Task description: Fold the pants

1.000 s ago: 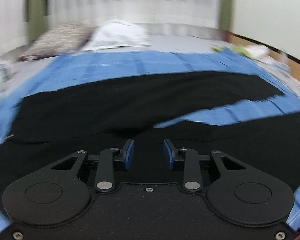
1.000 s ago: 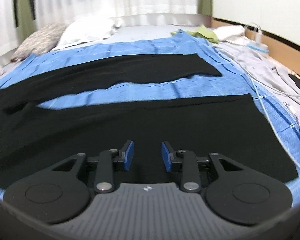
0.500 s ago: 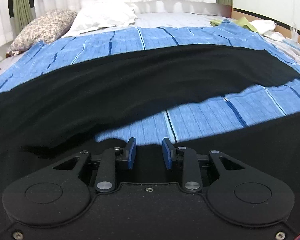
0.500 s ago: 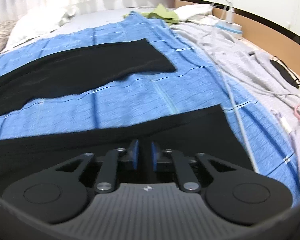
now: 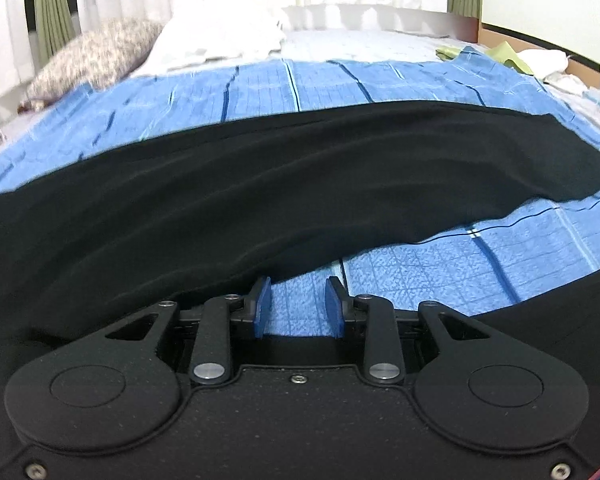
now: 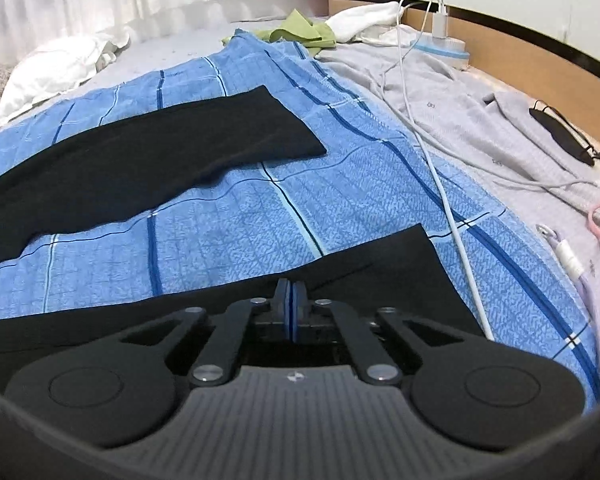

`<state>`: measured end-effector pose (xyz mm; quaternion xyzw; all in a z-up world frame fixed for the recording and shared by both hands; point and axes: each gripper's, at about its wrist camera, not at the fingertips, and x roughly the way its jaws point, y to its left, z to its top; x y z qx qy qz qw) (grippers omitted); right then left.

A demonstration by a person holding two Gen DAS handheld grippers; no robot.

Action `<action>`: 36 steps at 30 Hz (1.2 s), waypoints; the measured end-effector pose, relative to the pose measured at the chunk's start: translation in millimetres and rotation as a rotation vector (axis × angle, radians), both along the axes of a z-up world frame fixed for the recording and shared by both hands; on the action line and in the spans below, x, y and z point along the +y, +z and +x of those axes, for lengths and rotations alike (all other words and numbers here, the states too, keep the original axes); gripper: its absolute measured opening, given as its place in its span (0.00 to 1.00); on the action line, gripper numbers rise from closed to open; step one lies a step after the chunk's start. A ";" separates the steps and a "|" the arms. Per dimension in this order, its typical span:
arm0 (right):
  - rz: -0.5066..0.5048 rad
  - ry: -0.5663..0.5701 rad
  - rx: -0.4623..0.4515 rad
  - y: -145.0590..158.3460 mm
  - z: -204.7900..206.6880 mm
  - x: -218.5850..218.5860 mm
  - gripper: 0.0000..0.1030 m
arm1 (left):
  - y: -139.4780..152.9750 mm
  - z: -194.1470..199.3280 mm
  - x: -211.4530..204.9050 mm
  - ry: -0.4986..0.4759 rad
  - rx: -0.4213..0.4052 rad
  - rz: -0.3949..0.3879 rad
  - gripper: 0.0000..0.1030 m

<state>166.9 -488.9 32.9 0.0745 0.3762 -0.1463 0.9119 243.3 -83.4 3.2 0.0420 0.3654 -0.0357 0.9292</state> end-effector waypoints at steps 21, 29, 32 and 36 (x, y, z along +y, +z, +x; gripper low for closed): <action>0.160 0.009 -0.068 106.2 61.8 108.8 0.87 | 97.0 23.1 201.1 0.323 0.049 -0.083 0.88; 0.159 -0.087 -0.109 111.9 126.7 124.2 0.99 | 90.5 73.0 300.4 0.598 0.077 -0.228 0.92; 0.167 -0.133 -0.113 104.0 154.1 123.4 1.00 | 75.7 97.6 324.3 0.689 0.090 -0.267 0.94; 0.195 -0.180 -0.104 84.8 190.3 116.9 1.00 | 54.2 127.4 339.3 0.771 0.107 -0.273 0.94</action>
